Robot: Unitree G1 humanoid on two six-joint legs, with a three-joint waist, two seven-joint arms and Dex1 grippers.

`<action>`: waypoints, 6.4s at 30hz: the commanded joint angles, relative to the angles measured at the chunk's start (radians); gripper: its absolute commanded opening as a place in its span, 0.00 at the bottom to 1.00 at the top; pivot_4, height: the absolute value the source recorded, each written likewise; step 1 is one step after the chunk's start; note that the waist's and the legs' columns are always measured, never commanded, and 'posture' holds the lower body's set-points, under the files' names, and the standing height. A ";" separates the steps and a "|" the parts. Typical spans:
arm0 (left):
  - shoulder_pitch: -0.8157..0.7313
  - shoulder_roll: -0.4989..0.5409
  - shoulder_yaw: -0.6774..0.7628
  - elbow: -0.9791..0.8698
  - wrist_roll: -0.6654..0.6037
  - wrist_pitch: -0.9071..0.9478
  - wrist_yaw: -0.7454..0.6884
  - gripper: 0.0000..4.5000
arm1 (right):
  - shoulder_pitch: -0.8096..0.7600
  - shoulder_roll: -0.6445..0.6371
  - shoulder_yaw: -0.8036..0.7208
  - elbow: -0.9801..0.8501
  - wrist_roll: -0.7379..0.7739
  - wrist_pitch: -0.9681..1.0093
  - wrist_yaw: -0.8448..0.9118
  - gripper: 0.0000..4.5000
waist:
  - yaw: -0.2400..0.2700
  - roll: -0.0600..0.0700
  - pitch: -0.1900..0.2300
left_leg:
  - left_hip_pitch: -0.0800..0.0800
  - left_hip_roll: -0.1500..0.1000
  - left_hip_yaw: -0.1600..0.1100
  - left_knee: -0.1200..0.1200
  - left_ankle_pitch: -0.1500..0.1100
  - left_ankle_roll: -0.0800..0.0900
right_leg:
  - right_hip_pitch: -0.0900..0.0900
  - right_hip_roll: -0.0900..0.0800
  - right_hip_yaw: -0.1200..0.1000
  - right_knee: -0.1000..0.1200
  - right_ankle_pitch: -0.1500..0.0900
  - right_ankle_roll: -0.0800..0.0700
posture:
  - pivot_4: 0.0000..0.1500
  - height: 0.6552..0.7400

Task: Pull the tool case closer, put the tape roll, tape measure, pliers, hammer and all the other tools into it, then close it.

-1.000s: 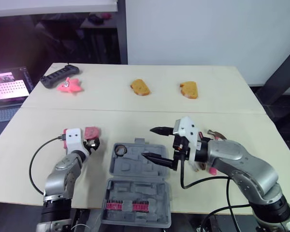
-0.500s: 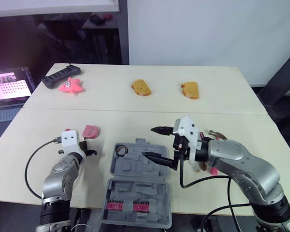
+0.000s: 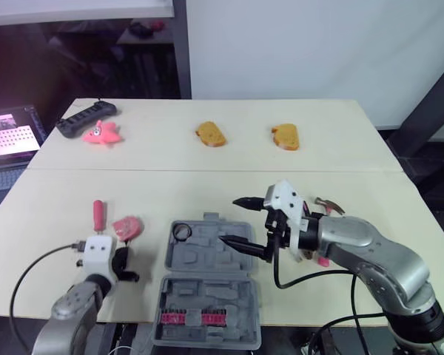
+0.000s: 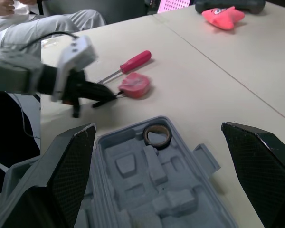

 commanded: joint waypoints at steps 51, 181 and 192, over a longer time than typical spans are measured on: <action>-0.029 0.709 0.058 0.598 -0.100 -0.663 -1.201 0.98 | -0.005 0.046 0.032 0.010 -0.047 -0.057 -0.016 1.00 | -0.007 -0.007 -0.003 | -0.003 0.000 0.006 -0.014 0.001 -0.002 | -0.012 0.002 0.007 -0.009 0.002 -0.005 | 1.00 1.00; -0.974 0.478 -0.466 0.232 -0.037 -0.180 -1.219 0.68 | -0.243 0.438 -0.090 0.566 1.358 0.385 -1.335 0.70 | -0.050 -0.006 0.001 | -0.007 0.003 -0.001 -0.009 0.002 -0.002 | -0.020 0.010 0.008 0.009 0.004 -0.001 | 1.00 1.00; -0.972 0.465 -0.473 0.240 -0.023 -0.189 -1.204 0.68 | -0.248 0.427 -0.098 0.562 1.358 0.394 -1.300 0.11 | -0.049 -0.005 0.001 | -0.007 0.003 -0.001 -0.009 0.002 -0.002 | -0.020 0.010 0.008 0.009 0.004 -0.001 | 1.00 1.00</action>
